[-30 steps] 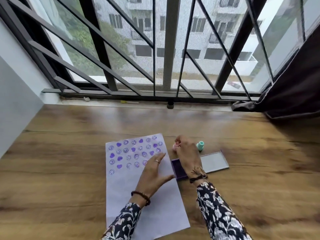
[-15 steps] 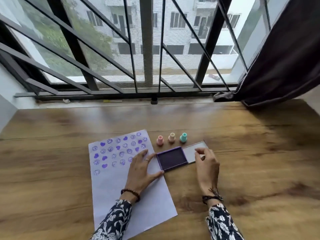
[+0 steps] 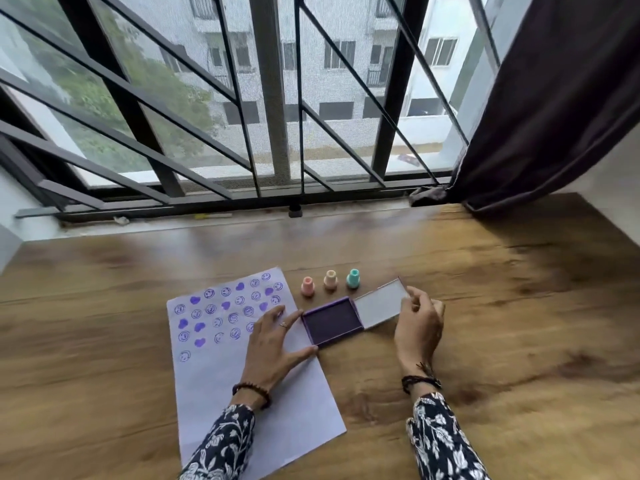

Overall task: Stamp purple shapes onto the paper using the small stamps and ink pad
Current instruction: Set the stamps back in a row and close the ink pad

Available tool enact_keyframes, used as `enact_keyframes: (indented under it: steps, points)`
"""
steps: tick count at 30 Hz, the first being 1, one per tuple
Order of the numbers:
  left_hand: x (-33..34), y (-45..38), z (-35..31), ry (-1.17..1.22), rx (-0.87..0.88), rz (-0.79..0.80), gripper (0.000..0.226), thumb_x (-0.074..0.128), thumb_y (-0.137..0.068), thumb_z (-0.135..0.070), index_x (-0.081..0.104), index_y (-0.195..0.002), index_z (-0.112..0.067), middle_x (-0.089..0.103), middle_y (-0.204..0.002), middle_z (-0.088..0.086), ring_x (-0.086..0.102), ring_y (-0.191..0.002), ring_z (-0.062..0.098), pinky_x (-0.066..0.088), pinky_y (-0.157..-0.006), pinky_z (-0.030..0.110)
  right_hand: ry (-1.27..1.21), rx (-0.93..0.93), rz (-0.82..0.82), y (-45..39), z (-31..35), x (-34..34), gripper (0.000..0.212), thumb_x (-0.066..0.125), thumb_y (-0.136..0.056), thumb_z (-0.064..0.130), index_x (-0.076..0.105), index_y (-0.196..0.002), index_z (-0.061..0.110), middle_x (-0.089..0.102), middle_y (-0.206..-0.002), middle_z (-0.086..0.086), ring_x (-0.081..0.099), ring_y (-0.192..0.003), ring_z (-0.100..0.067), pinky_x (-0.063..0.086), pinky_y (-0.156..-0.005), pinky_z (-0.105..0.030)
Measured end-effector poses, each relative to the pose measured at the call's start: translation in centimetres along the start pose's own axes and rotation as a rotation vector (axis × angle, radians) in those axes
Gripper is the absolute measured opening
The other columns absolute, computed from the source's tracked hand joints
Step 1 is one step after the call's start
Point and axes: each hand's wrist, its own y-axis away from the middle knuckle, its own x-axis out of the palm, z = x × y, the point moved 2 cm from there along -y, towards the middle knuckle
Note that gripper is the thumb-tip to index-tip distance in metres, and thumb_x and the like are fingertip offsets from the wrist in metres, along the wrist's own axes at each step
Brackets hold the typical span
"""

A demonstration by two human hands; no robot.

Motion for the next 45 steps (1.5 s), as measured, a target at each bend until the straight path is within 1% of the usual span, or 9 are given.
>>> enact_keyframes:
  steps: [5,10,15,19,21,24,28,38,45]
  points:
    - [0.0,0.2,0.4,-0.014,0.0,-0.007,0.067,0.071,-0.069,-0.05,0.047,-0.128,-0.031,0.037,-0.142,0.006,0.031,-0.131,0.023,0.024,-0.109,0.033,-0.078,-0.302,0.063,3.7,3.7,0.5,0.017,0.057,-0.089,0.012,0.067,-0.103,0.01,0.057,-0.102,-0.01,0.06,-0.086,-0.022,0.034,-0.07,-0.01]
    - [0.2,0.0,-0.1,-0.03,0.018,0.01,0.068,0.069,-0.07,-0.05,0.042,-0.131,-0.032,0.034,-0.145,0.006,0.028,-0.133,0.022,0.022,-0.11,0.032,0.249,-0.701,0.231,8.7,3.5,2.4,0.021,0.066,-0.08,0.013,0.065,-0.1,0.017,0.066,-0.095,-0.003,0.064,-0.081,-0.021,0.056,-0.067,-0.03]
    - [0.1,0.1,0.0,0.002,0.008,0.024,0.068,0.07,-0.07,-0.047,0.043,-0.131,-0.032,0.032,-0.146,0.006,0.028,-0.134,0.02,0.021,-0.11,0.031,0.528,-0.901,0.273,10.4,1.9,4.0,0.021,0.076,-0.07,0.016,0.069,-0.09,0.019,0.069,-0.08,0.001,0.065,-0.068,-0.019,0.055,-0.059,-0.026]
    - [-0.1,0.1,0.1,-0.004,0.011,0.01,0.069,0.071,-0.068,-0.048,0.044,-0.13,-0.032,0.035,-0.144,0.006,0.03,-0.132,0.022,0.022,-0.109,0.03,0.422,-0.809,0.295,10.0,2.0,4.0,0.016,0.076,-0.074,0.018,0.068,-0.087,0.016,0.069,-0.086,-0.002,0.066,-0.075,-0.021,0.057,-0.065,-0.03]
    - [-0.2,0.1,0.2,-0.003,0.008,0.003,0.07,0.072,-0.067,-0.048,0.045,-0.129,-0.032,0.035,-0.143,0.005,0.031,-0.131,0.022,0.022,-0.109,0.03,0.368,-0.634,0.324,9.2,2.1,4.0,0.026,0.07,-0.078,0.026,0.065,-0.101,0.014,0.065,-0.11,-0.007,0.062,-0.1,-0.025,0.056,-0.082,-0.038]
    - [-0.1,0.1,0.4,-0.002,0.008,-0.005,0.069,0.073,-0.067,-0.047,0.045,-0.129,-0.032,0.035,-0.143,0.006,0.031,-0.13,0.023,0.022,-0.108,0.03,0.389,-0.408,0.429,8.3,1.9,4.2,0.051,0.062,-0.079,0.042,0.052,-0.124,0.019,0.041,-0.141,-0.01,0.039,-0.129,-0.027,0.039,-0.106,-0.04]
    - [0.0,0.2,0.3,0.004,0.014,-0.002,0.069,0.072,-0.068,-0.047,0.045,-0.129,-0.032,0.036,-0.143,0.006,0.031,-0.13,0.022,0.023,-0.108,0.03,0.423,-0.325,0.462,7.9,1.9,4.4,0.059,0.061,-0.077,0.048,0.044,-0.129,0.024,0.033,-0.146,-0.013,0.034,-0.131,-0.03,0.033,-0.108,-0.038]
    - [0.0,0.2,0.2,0.021,0.024,-0.004,0.067,0.071,-0.069,-0.048,0.046,-0.129,-0.03,0.036,-0.143,0.006,0.031,-0.131,0.022,0.022,-0.109,0.031,0.444,-0.333,0.409,8.2,2.7,4.3,0.061,0.064,-0.069,0.047,0.048,-0.118,0.013,0.048,-0.126,-0.016,0.046,-0.111,-0.034,0.041,-0.095,-0.039]
    - [0.1,0.1,0.3,0.02,0.019,-0.009,0.066,0.072,-0.069,-0.043,0.047,-0.129,-0.029,0.036,-0.144,0.007,0.031,-0.133,0.02,0.021,-0.109,0.029,0.468,-0.309,0.472,8.9,2.6,4.5,0.067,0.062,-0.074,0.044,0.042,-0.128,0.011,0.036,-0.14,-0.019,0.036,-0.126,-0.034,0.035,-0.105,-0.039]
